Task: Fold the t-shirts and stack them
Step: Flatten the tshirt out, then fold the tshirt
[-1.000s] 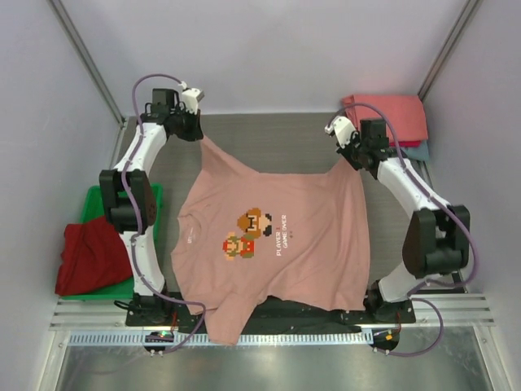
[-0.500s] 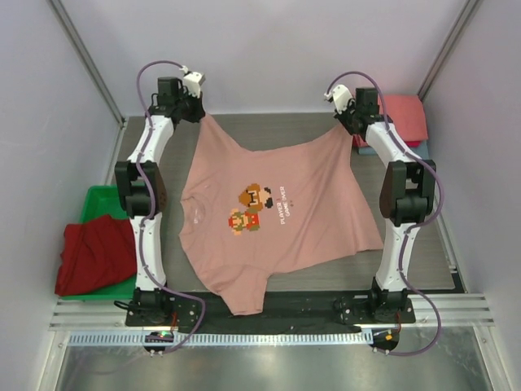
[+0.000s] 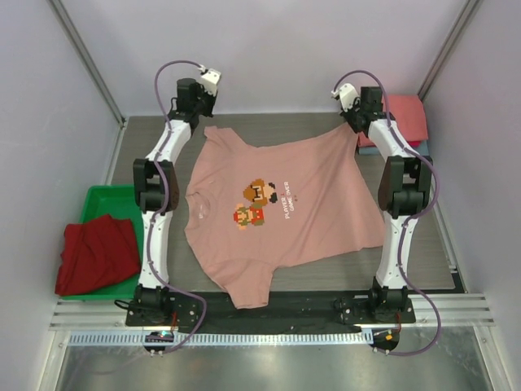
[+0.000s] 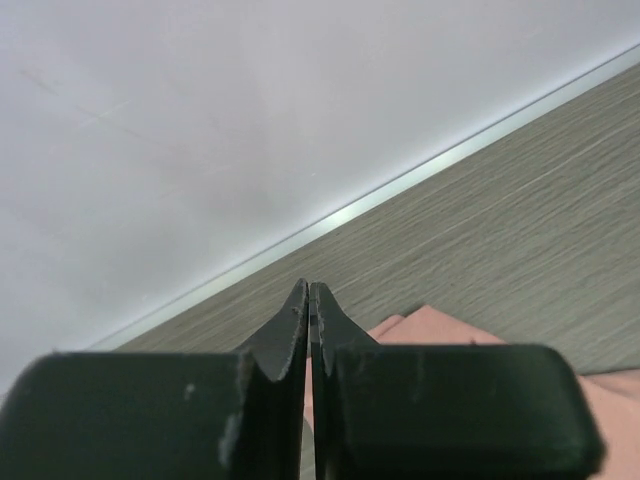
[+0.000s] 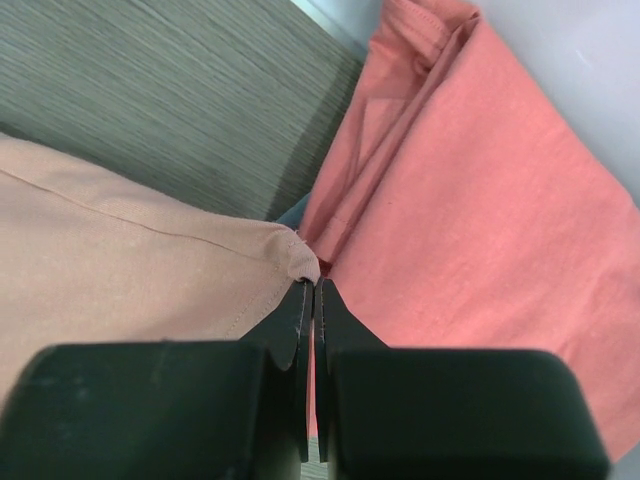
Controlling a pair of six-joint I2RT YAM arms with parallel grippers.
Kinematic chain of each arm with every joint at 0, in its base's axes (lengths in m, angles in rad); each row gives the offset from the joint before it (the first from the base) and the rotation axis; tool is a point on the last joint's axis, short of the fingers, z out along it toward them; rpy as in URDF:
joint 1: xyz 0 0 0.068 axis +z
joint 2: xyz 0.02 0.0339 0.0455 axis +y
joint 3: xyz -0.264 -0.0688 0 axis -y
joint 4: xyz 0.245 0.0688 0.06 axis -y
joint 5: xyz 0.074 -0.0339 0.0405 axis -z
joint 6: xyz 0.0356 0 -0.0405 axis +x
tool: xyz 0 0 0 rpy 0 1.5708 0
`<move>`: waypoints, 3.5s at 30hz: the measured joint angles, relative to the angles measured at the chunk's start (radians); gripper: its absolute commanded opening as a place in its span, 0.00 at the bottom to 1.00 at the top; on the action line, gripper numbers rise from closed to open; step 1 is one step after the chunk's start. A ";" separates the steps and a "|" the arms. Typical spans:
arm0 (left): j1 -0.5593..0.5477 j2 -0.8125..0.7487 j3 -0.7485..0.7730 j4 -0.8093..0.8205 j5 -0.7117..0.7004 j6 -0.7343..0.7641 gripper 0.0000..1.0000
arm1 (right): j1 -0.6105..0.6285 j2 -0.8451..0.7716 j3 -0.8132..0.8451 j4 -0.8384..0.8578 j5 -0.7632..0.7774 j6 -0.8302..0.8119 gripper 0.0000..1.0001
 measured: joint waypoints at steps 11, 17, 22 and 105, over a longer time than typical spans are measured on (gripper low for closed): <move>-0.009 0.025 0.052 -0.131 -0.097 -0.003 0.42 | 0.000 0.003 -0.010 -0.006 -0.013 0.006 0.01; 0.067 -0.010 0.084 -0.315 -0.011 -0.132 0.44 | 0.000 0.000 -0.024 -0.019 -0.038 0.015 0.01; 0.109 -0.018 -0.003 -0.377 0.039 -0.227 0.39 | 0.003 -0.001 -0.040 -0.058 -0.049 0.015 0.01; 0.000 0.169 0.187 -0.101 -0.043 -0.316 0.00 | 0.019 -0.089 -0.011 -0.168 -0.078 0.113 0.01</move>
